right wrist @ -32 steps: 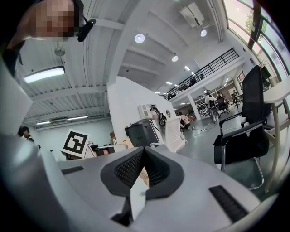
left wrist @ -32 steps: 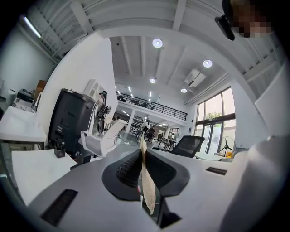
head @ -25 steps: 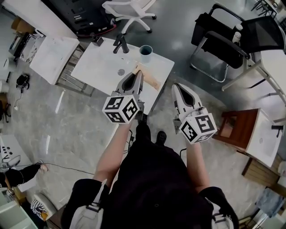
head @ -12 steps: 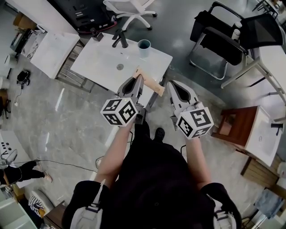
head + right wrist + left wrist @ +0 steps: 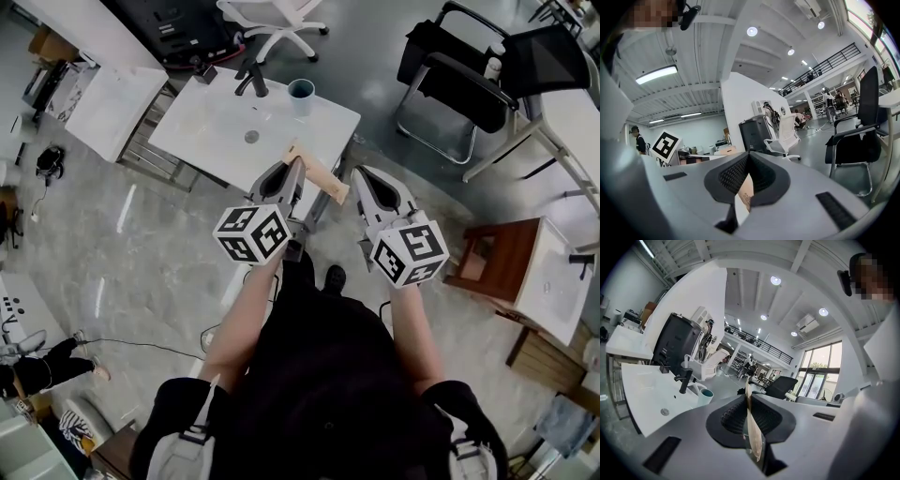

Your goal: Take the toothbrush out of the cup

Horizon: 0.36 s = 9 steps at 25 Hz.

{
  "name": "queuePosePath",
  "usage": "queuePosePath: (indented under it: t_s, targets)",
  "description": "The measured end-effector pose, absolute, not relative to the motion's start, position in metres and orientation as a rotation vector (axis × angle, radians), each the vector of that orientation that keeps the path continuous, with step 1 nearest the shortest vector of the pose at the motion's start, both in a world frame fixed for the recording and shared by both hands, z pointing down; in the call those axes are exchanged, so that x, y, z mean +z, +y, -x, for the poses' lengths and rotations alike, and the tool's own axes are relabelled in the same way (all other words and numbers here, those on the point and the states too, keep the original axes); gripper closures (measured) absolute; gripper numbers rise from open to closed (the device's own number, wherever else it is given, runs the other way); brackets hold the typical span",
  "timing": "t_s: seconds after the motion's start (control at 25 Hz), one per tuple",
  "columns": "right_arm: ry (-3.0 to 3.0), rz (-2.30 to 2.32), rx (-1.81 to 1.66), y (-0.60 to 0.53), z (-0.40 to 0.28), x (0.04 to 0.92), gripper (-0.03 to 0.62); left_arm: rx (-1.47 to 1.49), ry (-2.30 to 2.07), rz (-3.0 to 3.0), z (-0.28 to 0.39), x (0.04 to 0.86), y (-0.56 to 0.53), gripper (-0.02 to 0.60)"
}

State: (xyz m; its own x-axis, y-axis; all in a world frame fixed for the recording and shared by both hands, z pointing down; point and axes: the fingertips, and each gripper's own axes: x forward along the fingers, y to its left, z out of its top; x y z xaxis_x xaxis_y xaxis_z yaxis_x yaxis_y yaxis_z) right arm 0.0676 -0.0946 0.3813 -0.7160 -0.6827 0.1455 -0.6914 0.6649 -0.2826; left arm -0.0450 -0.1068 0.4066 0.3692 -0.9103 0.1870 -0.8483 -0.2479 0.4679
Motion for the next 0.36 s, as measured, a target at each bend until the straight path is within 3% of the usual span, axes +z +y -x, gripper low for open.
queuePosePath:
  t_s: [0.36]
  targets:
    - [-2.838, -1.155, 0.487, -0.091, -0.058, 0.378, 0.563, -0.165, -1.533, -2.129, 0.058, 0.403, -0.101, 0.540]
